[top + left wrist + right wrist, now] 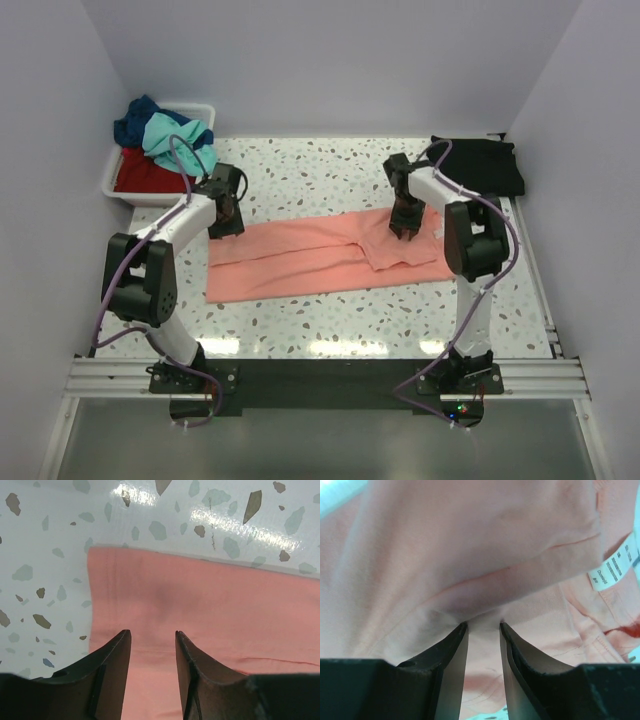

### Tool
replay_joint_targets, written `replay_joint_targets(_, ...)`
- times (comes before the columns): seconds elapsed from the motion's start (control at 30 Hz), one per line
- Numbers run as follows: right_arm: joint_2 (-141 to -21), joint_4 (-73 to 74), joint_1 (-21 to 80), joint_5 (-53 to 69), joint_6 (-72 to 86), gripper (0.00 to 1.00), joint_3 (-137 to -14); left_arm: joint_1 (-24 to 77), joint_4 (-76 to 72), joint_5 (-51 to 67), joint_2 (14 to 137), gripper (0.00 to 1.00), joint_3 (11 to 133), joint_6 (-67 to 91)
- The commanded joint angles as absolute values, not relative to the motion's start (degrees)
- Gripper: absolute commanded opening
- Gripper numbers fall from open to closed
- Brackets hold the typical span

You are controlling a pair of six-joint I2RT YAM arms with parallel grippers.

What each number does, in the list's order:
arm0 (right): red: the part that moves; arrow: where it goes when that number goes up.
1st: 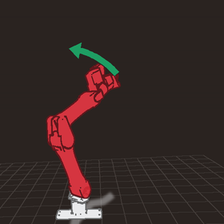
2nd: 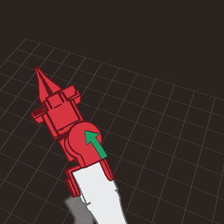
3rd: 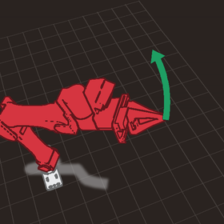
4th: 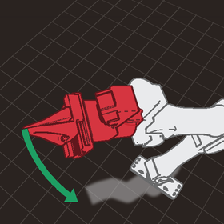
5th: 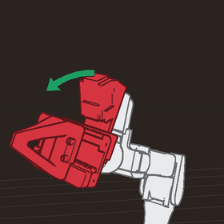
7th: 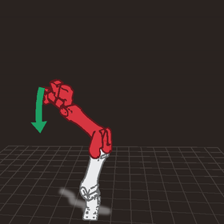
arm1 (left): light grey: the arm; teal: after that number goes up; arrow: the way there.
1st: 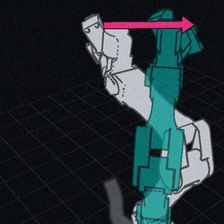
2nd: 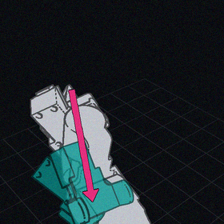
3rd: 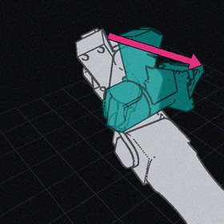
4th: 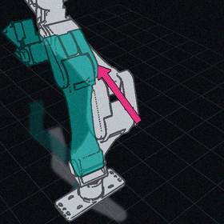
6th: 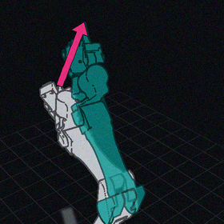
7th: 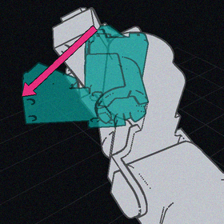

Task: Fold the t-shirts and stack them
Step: Fold the tshirt

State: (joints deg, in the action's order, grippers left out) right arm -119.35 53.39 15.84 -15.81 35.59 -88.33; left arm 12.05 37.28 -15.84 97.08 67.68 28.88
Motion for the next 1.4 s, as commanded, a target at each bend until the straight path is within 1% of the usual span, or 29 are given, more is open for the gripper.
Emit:
replay_joint_targets(0.0,-128.6,49.3,15.2,-19.2,33.6,0.37,-99.4,12.2,38.7,-15.3,95.5,0.46,68.1,27.5)
replay_joint_targets(0.17,-136.8,49.7,15.3,-17.2,32.0,0.37,-111.9,12.2,39.0,-14.8,94.4,0.47,67.0,27.2)
replay_joint_targets(0.23,-138.8,47.7,15.2,-14.2,30.9,0.36,-114.9,12.3,39.0,-13.5,94.6,0.47,66.9,26.2)
replay_joint_targets(0.3,-141.6,46.5,15.3,-10.8,30.3,0.36,-118.8,12.2,39.1,-12.5,95.5,0.47,66.9,25.6)
replay_joint_targets(0.5,-149.1,46.7,15.3,-8.3,29.3,0.37,-132.3,12.5,39.1,-9.4,98.4,0.46,65.3,23.6)
replay_joint_targets(0.6,-149.7,44.3,15.3,-5.5,28.0,0.39,-133.5,12.7,38.1,-8.3,98.0,0.47,63.6,23.3)
replay_joint_targets(0.7,-150.5,42.3,15.3,-2.9,26.7,0.41,-134.7,13.2,37.7,-4.8,97.2,0.47,62.8,22.5)
replay_joint_targets(0.83,-152.2,41.0,15.3,-0.1,25.7,0.43,-136.8,14.5,38.1,-2.3,97.1,0.47,62.0,22.3)
replay_joint_targets(0.97,-152.2,39.7,15.2,1.4,25.7,0.43,-136.7,16.3,38.8,-2.4,97.0,0.47,60.9,23.0)
replay_joint_targets(1.13,-153.3,38.1,15.3,3.9,25.1,0.48,-138.1,17.9,41.2,-2.8,95.9,0.47,59.1,24.8)
replay_joint_targets(1.23,-154.5,37.4,15.3,5.2,25.2,0.50,-139.8,19.9,42.7,-2.5,94.6,0.48,57.8,25.5)
replay_joint_targets(1.37,-154.6,35.0,15.2,6.8,26.1,0.51,-139.1,22.1,44.6,-2.8,93.4,0.48,56.3,26.5)
